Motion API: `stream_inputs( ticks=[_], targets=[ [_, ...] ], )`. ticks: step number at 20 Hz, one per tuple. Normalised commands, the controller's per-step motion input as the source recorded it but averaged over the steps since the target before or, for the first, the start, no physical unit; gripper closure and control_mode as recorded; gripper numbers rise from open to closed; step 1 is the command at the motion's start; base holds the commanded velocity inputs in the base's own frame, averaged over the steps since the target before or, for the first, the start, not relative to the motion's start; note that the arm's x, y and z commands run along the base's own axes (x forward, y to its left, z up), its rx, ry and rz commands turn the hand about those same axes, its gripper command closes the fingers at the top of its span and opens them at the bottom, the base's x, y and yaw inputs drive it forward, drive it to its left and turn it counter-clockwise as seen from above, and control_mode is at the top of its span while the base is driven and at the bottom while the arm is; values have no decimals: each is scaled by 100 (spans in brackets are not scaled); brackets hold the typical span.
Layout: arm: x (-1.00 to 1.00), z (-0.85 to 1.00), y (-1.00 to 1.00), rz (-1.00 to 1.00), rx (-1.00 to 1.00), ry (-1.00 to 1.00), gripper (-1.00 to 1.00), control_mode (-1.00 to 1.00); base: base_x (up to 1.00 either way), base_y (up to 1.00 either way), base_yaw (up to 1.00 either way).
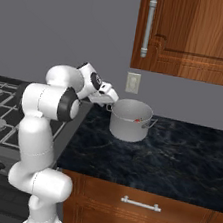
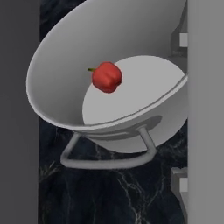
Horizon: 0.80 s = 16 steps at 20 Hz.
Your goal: Turn on the sink faucet. Then move the bell pepper from the counter to the sink. Turn off the sink. Move the vegetable from the sink to the pot next to the stove. Finally move the pot to the front center burner.
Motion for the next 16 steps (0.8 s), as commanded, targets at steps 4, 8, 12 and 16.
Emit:
stream_inputs(
  ticks=[4,8,12,16],
  targets=[
    [26,-1,2,4,-1,0,-100,-100,0,0,0],
    [20,-6,4,2,-3,3,-100,-100,0,0,0],
    [12,-14,1,0,-3,3,-100,-100,0,0,0],
    [4,-18,0,0,-2,4,-100,-100,0,0,0]
  ],
)
